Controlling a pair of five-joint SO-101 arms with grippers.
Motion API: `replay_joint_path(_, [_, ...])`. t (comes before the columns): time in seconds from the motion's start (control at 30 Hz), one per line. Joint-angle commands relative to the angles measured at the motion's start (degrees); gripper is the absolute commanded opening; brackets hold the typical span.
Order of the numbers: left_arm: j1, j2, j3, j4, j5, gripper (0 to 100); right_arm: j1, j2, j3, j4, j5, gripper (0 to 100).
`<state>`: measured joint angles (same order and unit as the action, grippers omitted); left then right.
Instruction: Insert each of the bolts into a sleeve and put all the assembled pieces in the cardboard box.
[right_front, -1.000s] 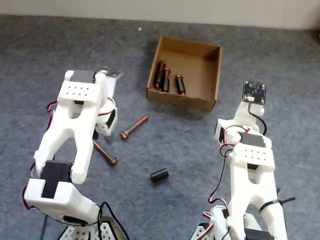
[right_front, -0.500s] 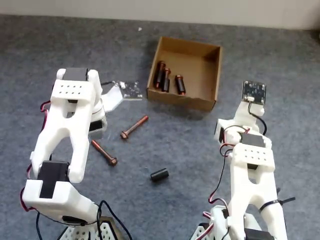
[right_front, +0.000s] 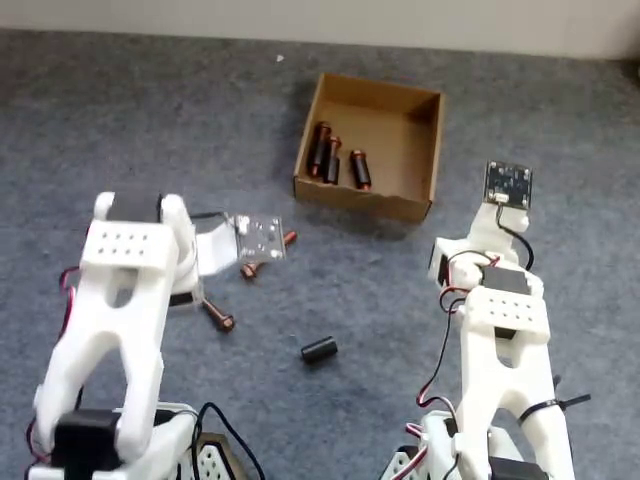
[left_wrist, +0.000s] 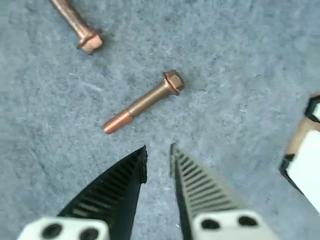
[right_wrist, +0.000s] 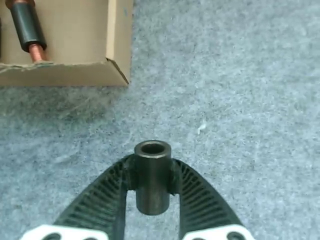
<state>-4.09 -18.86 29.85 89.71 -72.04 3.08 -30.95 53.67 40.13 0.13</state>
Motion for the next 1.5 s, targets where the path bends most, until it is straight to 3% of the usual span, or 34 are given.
replay_joint_path(0.0, [-0.40, -5.49, 9.71, -10.90, -0.97, 19, 0.48, -2.24, -0.57, -1.89, -0.09, 0.5])
replay_joint_path(0.23, [0.75, -5.32, 17.10, -21.27, -1.41, 21, 0.48, -2.24, -0.57, -1.89, -0.09, 0.5])
replay_joint_path(0.37, [2.15, -5.32, 20.88, -25.58, -6.59, 20, 0.48, -2.24, -0.57, -1.89, -0.09, 0.5])
replay_joint_path(0.63, [3.12, -5.14, 21.67, -32.44, -7.38, 20, 0.48, -2.24, -0.57, -1.89, -0.09, 0.5])
replay_joint_path(1.07, [4.97, 15.34, 9.63, -30.24, -7.12, 20, 0.48, -2.24, -0.48, -1.89, 0.00, 0.5])
replay_joint_path(1.3, [7.60, 15.52, 9.45, -28.84, -7.03, 0, 0.48, -2.24, -0.48, -1.89, 0.00, 0.5])
replay_joint_path(1.47, [8.22, 14.46, 8.66, -23.03, -6.95, 0, 0.48, -2.24, -0.40, -1.89, 0.00, 0.5])
